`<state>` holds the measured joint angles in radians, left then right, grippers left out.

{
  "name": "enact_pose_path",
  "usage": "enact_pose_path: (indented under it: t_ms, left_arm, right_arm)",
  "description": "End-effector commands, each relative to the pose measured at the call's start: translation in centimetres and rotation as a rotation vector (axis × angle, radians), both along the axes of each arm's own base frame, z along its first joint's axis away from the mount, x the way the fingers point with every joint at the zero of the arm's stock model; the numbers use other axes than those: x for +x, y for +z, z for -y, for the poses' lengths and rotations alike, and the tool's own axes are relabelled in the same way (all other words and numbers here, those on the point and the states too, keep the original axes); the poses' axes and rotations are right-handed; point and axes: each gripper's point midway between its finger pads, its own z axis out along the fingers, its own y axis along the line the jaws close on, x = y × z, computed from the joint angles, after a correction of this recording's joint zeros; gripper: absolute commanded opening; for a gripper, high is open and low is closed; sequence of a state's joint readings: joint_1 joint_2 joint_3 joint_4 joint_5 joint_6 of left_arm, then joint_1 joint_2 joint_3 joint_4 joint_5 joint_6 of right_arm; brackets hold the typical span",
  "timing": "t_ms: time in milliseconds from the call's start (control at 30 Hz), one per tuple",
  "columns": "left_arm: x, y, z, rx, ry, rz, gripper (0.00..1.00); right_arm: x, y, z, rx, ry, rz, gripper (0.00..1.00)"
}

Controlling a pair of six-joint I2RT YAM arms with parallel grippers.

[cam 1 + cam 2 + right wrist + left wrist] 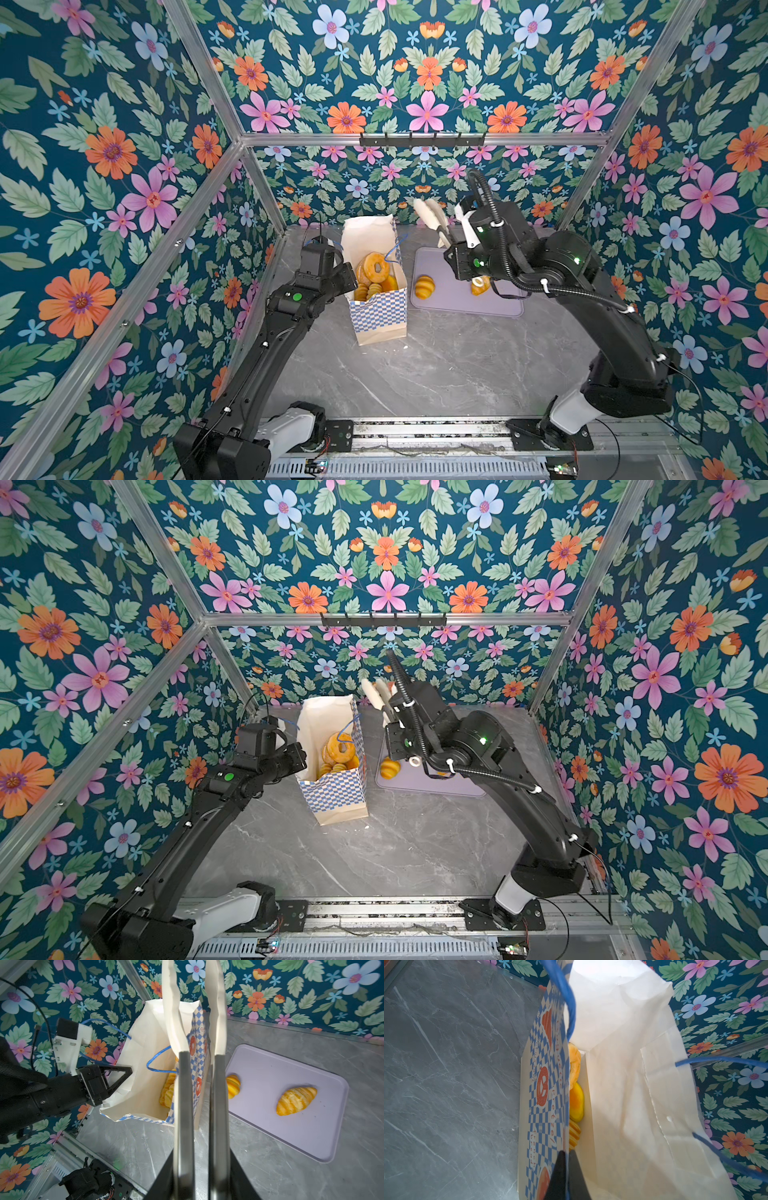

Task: Place the fake bread into the paper bag
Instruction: 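Withdraw the tongs from the bag back over the lavender tray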

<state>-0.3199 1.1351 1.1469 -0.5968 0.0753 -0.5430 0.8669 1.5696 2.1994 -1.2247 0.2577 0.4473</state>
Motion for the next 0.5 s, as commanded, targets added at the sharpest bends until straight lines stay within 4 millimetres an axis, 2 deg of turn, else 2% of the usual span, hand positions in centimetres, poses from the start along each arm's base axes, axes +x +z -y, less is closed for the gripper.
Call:
enact_pose_path:
  t_ms: [0, 233, 333, 467]
  left_arm:
    - [0.2, 0.3, 0.0, 0.001, 0.004, 0.010, 0.04]
    - [0.5, 0.3, 0.2, -0.001, -0.002, 0.010, 0.04]
    - [0.6, 0.3, 0.2, -0.001, -0.005, 0.010, 0.05]
    - [0.7, 0.1, 0.3, -0.003, -0.008, 0.006, 0.05]
  right_arm:
    - [0.6, 0.3, 1.7, 0.029, -0.070, 0.026, 0.33]
    - [0.7, -3.9, 7.3, 0.020, -0.206, -0.059, 0.34]
    - [0.7, -6.4, 9.2, 0.029, -0.255, -0.115, 0.34]
    - [0.6, -9.2, 10.8, 0.024, -0.300, -0.175, 0.34]
